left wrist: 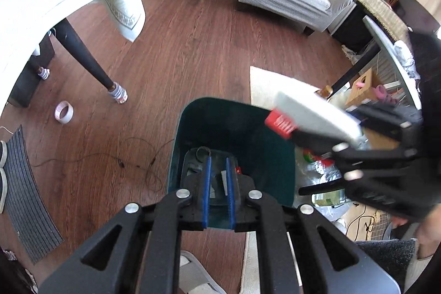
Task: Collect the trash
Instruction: 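Open the left tool to drop the bag while the right tool releases the box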
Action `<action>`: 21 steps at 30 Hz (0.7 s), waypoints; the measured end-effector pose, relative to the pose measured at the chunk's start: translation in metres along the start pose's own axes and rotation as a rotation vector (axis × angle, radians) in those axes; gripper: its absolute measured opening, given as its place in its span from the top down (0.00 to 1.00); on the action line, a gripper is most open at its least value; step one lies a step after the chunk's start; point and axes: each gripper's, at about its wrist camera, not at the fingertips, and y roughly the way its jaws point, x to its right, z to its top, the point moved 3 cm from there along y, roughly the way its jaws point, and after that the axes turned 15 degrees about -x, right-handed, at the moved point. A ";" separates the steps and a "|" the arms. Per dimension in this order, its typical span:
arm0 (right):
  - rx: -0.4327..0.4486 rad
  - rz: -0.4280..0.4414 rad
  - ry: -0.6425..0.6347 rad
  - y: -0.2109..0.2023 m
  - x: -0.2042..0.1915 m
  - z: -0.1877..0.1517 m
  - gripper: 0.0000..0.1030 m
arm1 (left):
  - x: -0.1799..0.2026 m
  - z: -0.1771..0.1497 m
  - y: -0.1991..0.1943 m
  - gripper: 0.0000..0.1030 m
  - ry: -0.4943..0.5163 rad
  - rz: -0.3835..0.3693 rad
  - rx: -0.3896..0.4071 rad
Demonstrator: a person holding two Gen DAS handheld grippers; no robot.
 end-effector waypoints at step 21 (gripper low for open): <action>-0.266 0.020 0.023 0.105 -0.011 -0.008 0.64 | 0.007 0.006 -0.084 0.67 -0.050 -0.038 0.264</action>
